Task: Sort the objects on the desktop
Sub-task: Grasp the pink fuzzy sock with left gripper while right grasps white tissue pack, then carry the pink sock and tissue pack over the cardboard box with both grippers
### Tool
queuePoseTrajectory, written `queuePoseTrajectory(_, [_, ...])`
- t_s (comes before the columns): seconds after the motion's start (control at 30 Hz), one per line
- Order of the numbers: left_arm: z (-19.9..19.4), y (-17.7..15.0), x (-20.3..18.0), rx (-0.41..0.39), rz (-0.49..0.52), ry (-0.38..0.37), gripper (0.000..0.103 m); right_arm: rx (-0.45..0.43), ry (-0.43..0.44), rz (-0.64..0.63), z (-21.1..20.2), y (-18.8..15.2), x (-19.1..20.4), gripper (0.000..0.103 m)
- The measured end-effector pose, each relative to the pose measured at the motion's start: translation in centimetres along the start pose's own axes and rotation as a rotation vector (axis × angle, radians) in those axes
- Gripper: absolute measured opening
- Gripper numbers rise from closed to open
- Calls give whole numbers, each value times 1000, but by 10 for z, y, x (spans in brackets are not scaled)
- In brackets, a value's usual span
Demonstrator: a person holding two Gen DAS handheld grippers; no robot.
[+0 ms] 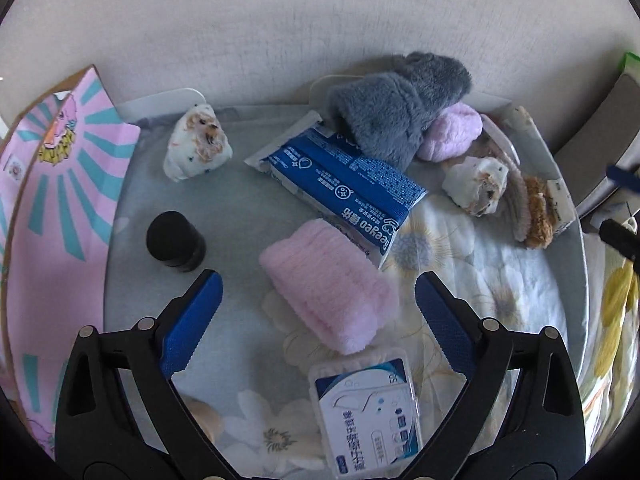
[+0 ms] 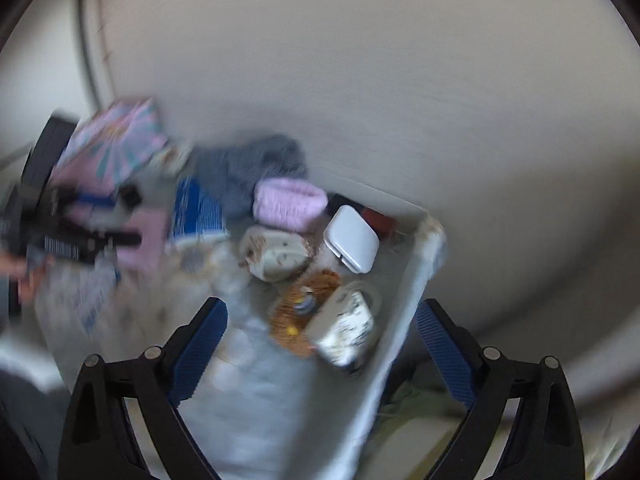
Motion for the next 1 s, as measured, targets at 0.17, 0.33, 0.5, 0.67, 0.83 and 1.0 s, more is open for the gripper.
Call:
queuePoseTrajectory(0.17, [10,-4,1,43,-23,46,89,121,116,-192,33,-4,-10,90])
queuePoseTrajectory(0.33, [21,-9,0,75,-54,18,75,211,183,-328,56,-14,-15,73])
queuePoseTrajectory(0.5, [29,-16,1,111,-106,-70,59,264,231,-450,66,-23,-7,50])
queuePoseTrajectory(0.67, [22,-16,1,98,-116,-124,33,291,258,-449,62,-26,0,43])
queuePoseTrajectory(0.83, [9,-12,5,86,-139,-123,25,274,231,-419,47,-28,-3,43])
queuePoseTrajectory(1.0, [-23,-6,12,44,-116,-123,25,238,214,-322,20,-15,-8,42])
Point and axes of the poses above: each gripper's, at about its wrist camera, not at the fingertips, and z roughly the way its jaws point, x to its left, y to its top, the point moved 6 cm from there along z, roughly the way its jaws point, and after that the axes turned 4 degrees about z, right-handed, at the moved point
